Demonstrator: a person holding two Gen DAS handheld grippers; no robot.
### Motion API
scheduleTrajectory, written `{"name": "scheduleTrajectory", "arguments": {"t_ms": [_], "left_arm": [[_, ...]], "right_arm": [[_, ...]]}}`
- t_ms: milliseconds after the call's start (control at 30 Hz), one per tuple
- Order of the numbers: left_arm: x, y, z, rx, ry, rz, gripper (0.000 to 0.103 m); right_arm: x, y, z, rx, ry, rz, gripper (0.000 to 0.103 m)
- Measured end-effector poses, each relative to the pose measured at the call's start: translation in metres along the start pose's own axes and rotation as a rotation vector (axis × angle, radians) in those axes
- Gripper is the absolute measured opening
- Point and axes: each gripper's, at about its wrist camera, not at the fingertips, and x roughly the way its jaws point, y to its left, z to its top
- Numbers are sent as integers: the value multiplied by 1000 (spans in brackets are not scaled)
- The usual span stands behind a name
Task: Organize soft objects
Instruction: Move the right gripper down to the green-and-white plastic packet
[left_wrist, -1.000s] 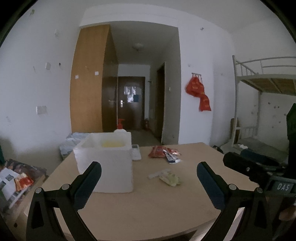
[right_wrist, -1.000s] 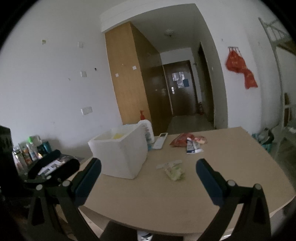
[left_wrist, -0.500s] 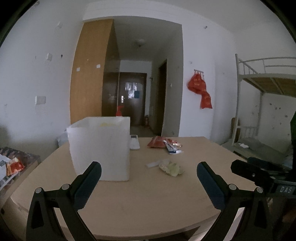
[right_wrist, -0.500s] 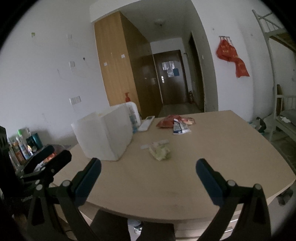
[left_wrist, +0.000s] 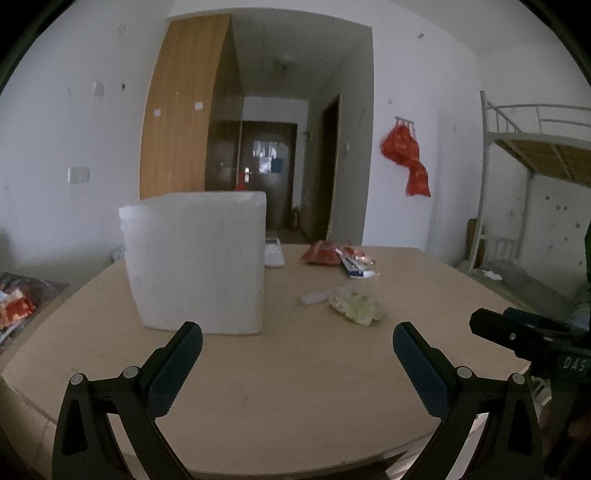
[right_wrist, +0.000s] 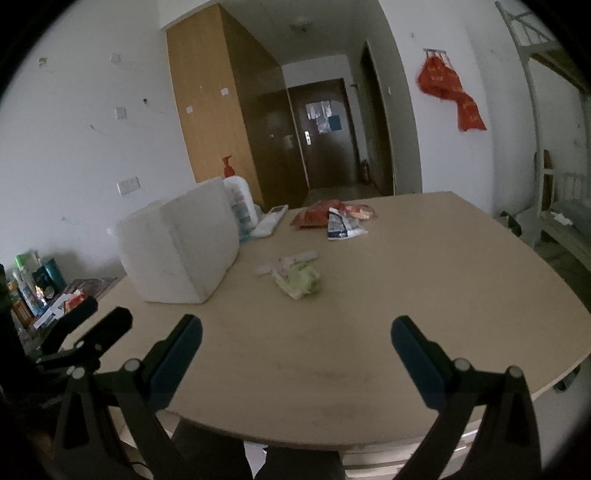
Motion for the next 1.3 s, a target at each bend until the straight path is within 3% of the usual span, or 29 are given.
{"name": "scheduleTrajectory", "arguments": {"t_ms": [333,833,1200,1300], "left_arm": [[38,0,5,3,52,-28,103],[63,8,4,19,90,-47,103],[93,17,13,17,163,-79,103],[101,18,14,26,186,-111,103]], "right_arm": [[32,-8,9,-2,54,-11,103],[75,-10,28,-49,138,2,103],[128,6,40,-95,257,41,103],[140,7,43,-110,289,42,94]]}}
